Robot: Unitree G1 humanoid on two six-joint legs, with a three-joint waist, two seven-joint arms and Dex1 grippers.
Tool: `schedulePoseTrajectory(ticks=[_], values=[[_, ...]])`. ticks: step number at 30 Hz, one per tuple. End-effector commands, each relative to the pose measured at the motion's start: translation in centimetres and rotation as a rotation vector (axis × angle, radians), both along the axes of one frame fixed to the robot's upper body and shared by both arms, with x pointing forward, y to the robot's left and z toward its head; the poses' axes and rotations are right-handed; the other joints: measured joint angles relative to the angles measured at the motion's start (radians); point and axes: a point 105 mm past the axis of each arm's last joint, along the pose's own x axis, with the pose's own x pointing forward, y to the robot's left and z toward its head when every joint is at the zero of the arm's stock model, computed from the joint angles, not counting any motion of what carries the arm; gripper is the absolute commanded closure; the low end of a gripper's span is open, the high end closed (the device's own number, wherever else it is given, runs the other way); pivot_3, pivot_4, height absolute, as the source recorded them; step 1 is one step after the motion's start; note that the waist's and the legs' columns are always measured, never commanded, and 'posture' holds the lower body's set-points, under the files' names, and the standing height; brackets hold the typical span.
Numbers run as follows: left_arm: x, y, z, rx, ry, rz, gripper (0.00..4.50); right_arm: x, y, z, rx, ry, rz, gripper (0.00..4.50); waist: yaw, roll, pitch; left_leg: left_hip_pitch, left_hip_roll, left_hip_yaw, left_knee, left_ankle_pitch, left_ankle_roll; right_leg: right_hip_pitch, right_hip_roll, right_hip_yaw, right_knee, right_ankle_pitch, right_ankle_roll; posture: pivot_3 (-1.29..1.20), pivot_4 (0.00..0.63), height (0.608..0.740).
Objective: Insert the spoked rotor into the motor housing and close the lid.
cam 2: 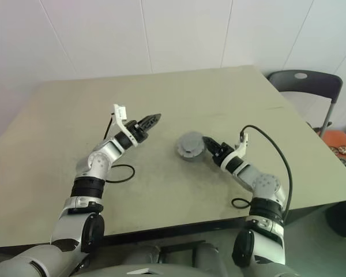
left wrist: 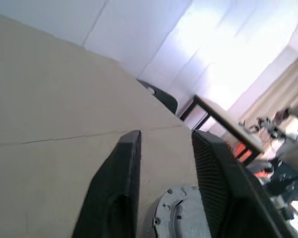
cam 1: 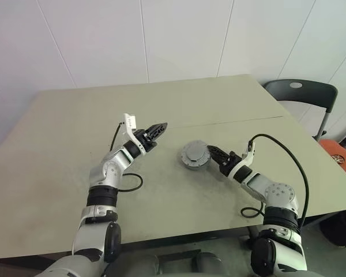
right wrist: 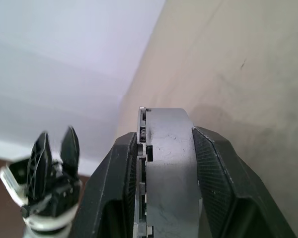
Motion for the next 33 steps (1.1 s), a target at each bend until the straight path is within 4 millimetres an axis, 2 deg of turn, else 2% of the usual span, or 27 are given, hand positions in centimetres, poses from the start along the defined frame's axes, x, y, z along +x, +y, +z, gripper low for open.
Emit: schedulePoseTrajectory(ticks=[1, 5, 8, 14, 19, 30, 33], values=[[-0.3, 0.3, 0.3, -0.095, 0.020, 0.010, 1.32, 1.4, -0.2, 3.5, 0.098, -0.124, -0.063, 3.12, 0.000, 0.000, 0.000, 0.000, 0.000, 0.000, 0.000, 0.000, 0.000, 0.000, 0.000, 0.000, 0.000, 0.000, 0.000, 0.00, 0.000, 0.740], [-0.5, -0.2, -1.4, -0.170, 0.143, 0.011, 0.06, 2.0, 0.0, 4.4, 0.186, -0.146, -0.121, 3.12, 0.000, 0.000, 0.000, 0.000, 0.000, 0.000, 0.000, 0.000, -0.001, 0.000, 0.000, 0.000, 0.001, 0.000, 0.000, 0.00, 0.000, 0.740], [-1.2, -1.7, -1.2, -0.224, 0.181, -0.073, 0.02, 2.2, 0.3, 5.1, 0.225, -0.168, -0.136, 3.12, -0.001, 0.000, 0.000, 0.000, 0.000, 0.000, 0.001, 0.001, -0.001, 0.000, 0.000, 0.000, 0.002, 0.000, 0.000, 0.00, 0.000, 0.740], [-2.5, -4.4, 0.7, -0.384, 0.216, -0.224, 0.02, 2.6, 1.6, 6.0, 0.253, -0.192, -0.118, 3.12, -0.002, 0.000, 0.000, 0.001, 0.000, 0.000, 0.001, 0.002, -0.002, 0.000, 0.000, 0.000, 0.003, 0.000, -0.001, 0.00, 0.000, 0.740], [-3.4, -6.6, -0.6, -0.314, 0.291, -0.290, 0.02, 2.8, 3.2, 6.4, 0.269, -0.210, -0.080, 3.12, -0.005, 0.000, 0.000, 0.002, 0.000, 0.000, 0.001, 0.002, -0.003, -0.001, 0.001, 0.002, 0.006, 0.000, -0.001, 0.00, 0.000, 0.740], [-2.4, -6.4, -1.6, -0.307, 0.316, -0.240, 0.02, 1.5, 4.2, 8.0, 0.360, -0.275, 0.018, 3.12, -0.002, 0.000, 0.000, 0.004, 0.000, 0.000, 0.003, 0.004, -0.005, -0.001, 0.001, 0.003, 0.012, 0.001, -0.001, 0.00, 0.000, 0.740], [-1.8, -6.4, -0.8, -0.372, 0.297, -0.229, 0.02, 1.4, 4.6, 7.8, 0.358, -0.267, 0.033, 3.12, -0.002, 0.000, 0.000, 0.004, 0.000, 0.001, 0.003, 0.004, -0.005, -0.001, 0.001, 0.003, 0.012, 0.001, -0.001, 0.00, 0.000, 0.740]])
